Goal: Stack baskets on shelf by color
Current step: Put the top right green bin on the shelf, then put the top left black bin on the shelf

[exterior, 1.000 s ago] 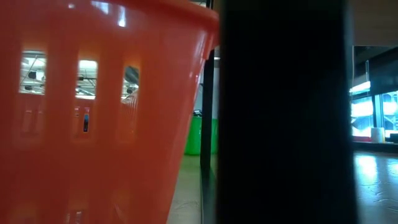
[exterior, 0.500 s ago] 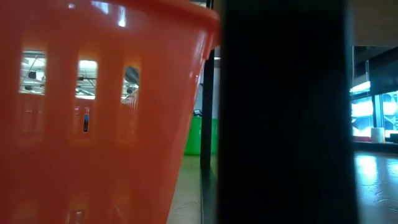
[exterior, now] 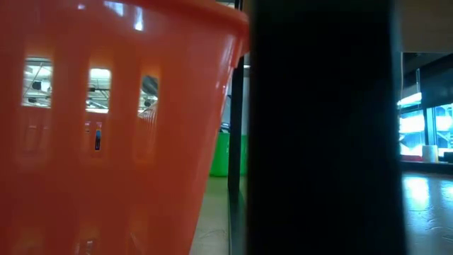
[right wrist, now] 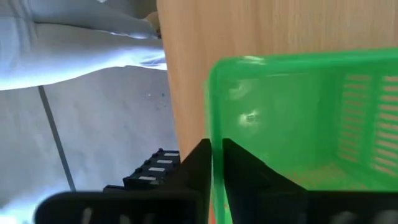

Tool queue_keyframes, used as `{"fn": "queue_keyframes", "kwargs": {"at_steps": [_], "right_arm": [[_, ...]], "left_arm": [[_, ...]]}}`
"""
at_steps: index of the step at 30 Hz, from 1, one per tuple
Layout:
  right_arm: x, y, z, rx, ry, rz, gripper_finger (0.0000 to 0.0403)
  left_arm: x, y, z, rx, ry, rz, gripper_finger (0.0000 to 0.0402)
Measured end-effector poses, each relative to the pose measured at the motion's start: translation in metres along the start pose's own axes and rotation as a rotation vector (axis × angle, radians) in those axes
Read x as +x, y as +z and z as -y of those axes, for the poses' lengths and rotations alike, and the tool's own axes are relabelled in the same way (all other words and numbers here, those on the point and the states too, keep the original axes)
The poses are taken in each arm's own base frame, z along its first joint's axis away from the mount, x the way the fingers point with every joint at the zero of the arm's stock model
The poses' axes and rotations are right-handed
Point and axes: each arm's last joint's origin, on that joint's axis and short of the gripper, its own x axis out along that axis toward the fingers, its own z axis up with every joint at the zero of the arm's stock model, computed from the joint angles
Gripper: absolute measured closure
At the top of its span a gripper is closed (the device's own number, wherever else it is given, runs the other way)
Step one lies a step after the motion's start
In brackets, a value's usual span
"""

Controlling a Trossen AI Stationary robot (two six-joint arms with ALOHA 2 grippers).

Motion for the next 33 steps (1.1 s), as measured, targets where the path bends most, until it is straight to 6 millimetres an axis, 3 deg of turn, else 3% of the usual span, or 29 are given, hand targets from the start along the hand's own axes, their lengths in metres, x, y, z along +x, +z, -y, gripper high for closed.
{"fn": "queue_keyframes", "kwargs": {"at_steps": [16,23,27,33], "right_arm": [[0.000,0.000,-0.001,-0.042,0.030,-0.018,0.0347],[-0.005,0.006,0.007,-0.115,-0.084,0.076,0.0396],[-0.015,0.009,0.018,-0.117,-0.168,0.101,0.0394],[-0.042,0.020,0.030,-0.219,-0.166,0.198,0.0399]], "left_arm": [[0.000,-0.004,0.004,-0.020,-0.018,-0.040,0.0401],[-0.002,-0.012,0.007,-0.236,0.097,-0.121,0.0401],[-0.003,-0.020,0.006,-0.410,0.174,-0.188,0.0401],[0.002,-0.026,0.003,-0.484,0.216,-0.268,0.0399]]}}
